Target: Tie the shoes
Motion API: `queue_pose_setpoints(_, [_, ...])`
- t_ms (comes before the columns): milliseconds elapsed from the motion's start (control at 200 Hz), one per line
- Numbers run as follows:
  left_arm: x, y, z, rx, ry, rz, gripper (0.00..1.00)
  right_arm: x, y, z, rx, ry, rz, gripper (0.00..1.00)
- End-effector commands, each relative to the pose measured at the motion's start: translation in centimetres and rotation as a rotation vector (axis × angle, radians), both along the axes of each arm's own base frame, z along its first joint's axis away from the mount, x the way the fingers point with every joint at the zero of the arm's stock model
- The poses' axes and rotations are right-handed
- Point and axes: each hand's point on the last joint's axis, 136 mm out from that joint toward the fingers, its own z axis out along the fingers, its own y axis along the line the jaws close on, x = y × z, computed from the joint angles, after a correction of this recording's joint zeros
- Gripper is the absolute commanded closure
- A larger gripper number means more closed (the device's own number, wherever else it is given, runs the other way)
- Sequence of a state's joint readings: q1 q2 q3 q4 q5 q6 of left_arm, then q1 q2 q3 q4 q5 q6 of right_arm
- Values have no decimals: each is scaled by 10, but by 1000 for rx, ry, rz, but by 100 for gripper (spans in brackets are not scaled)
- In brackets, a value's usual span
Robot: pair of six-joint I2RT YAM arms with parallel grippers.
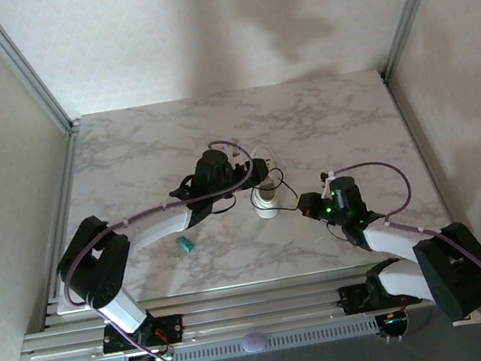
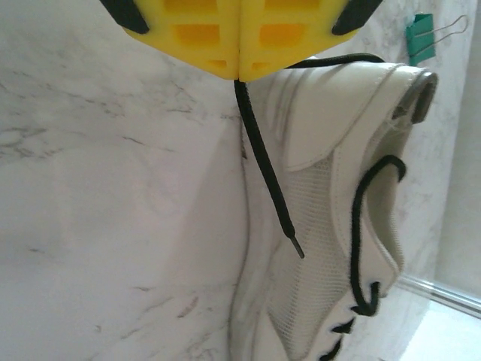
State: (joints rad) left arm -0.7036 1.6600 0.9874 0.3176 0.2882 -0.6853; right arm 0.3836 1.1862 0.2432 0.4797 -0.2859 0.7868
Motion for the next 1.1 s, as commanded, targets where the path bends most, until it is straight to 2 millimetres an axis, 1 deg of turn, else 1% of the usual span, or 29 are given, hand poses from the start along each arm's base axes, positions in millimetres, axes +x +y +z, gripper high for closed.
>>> queue_pose_setpoints(0, [4,-6,8,-21,-6,7,33,3,6,13,64,-69,20,100])
queue_pose_setpoints(581, [8,-2,6,-36,6,26,30,6,13,13,107,-140,55,100])
queue_pose_setpoints(926, [13,1,4,-56,35,44,30,18,27,17,186,-167,92,100])
queue_pose_setpoints(1091, [16,4,2,-61,46,55,29,24,31,20,212,-183,92,100])
